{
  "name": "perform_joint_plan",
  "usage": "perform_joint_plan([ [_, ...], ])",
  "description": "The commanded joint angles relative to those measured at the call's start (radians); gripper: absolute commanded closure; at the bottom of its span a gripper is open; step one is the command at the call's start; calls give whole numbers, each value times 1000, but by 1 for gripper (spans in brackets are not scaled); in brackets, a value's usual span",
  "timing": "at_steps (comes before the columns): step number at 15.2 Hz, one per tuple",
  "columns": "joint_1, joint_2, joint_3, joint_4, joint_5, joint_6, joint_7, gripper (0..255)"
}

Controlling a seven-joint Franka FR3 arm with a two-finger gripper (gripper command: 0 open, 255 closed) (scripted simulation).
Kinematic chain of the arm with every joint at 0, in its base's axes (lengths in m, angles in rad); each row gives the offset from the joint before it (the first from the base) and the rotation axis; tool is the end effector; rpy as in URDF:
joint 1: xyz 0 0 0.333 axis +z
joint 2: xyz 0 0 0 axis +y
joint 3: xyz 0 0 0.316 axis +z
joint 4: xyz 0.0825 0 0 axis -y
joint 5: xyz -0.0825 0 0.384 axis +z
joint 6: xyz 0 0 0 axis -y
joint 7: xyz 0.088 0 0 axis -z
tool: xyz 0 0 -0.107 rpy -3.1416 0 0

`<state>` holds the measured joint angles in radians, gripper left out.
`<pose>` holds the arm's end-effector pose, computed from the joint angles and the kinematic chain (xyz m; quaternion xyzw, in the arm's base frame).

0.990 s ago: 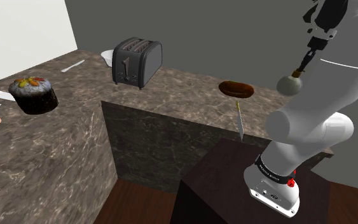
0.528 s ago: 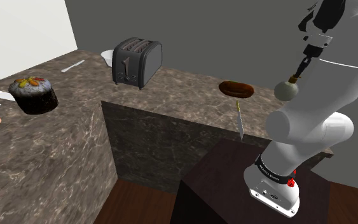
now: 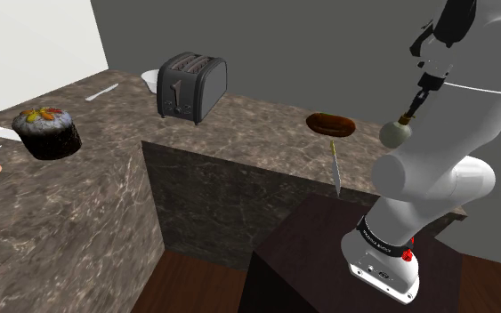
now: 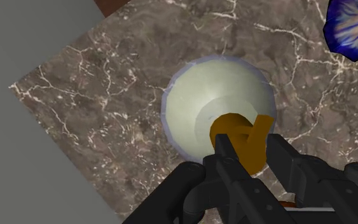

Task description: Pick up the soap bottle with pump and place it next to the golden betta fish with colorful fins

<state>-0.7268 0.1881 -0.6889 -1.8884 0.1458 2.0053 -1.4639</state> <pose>0.1163 -0.5819 0.4251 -0.9999 0.0040 -0.0044 0.0133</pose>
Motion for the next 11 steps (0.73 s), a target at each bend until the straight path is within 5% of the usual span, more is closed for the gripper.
perform_joint_plan([
  [1, -2, 10, 2, -16, 9, 25, -6, 255],
  [10, -4, 19, 3, -27, 16, 42, -11, 255],
  [11, -1, 13, 3, -31, 12, 41, -7, 0],
])
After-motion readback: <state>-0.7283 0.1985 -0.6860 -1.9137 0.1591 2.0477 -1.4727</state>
